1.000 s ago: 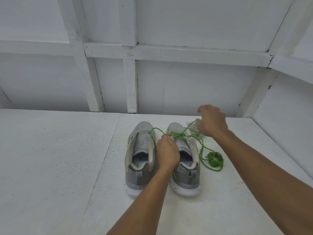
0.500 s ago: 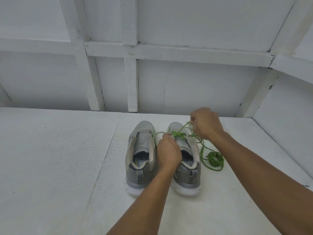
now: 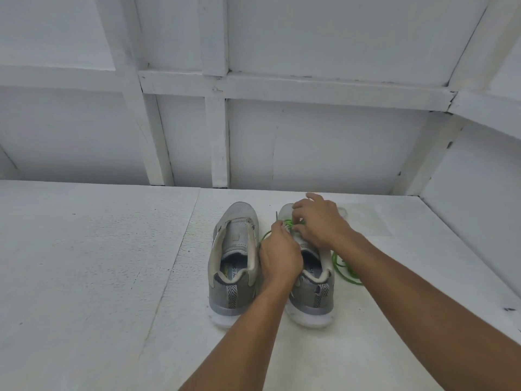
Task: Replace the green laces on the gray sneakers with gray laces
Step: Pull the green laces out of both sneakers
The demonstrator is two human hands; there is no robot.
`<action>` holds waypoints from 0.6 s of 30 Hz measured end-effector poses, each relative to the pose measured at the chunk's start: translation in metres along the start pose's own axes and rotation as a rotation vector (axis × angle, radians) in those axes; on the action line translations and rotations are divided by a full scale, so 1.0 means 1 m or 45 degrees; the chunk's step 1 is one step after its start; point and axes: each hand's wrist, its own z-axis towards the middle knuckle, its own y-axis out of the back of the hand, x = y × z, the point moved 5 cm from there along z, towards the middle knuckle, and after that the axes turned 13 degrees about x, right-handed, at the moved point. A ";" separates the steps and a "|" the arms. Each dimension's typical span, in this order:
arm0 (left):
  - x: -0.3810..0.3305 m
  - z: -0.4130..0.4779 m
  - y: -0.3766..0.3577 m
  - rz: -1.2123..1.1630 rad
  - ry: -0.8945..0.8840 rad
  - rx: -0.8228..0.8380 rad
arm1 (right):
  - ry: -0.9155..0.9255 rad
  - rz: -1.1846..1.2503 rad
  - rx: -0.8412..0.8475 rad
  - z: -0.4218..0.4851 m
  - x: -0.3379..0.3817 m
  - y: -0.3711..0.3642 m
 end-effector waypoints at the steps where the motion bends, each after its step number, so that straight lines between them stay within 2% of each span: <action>1: 0.000 0.000 0.000 0.002 0.000 -0.001 | -0.008 0.012 -0.014 0.000 -0.001 0.001; 5: 0.000 0.000 0.000 0.011 0.001 0.002 | -0.097 -0.010 -0.233 -0.005 -0.021 0.026; 8: 0.000 -0.001 0.000 -0.002 0.007 0.005 | -0.294 0.024 -0.455 -0.014 -0.050 0.051; 10: 0.000 -0.001 -0.001 -0.011 0.014 0.010 | -0.387 0.073 -0.502 -0.015 -0.066 0.057; 12: 0.000 -0.002 0.000 -0.018 0.031 0.011 | -0.370 0.112 -0.418 -0.011 -0.067 0.052; 18: -0.002 -0.004 0.002 -0.045 0.030 0.005 | 0.034 0.098 -0.028 -0.001 -0.012 0.011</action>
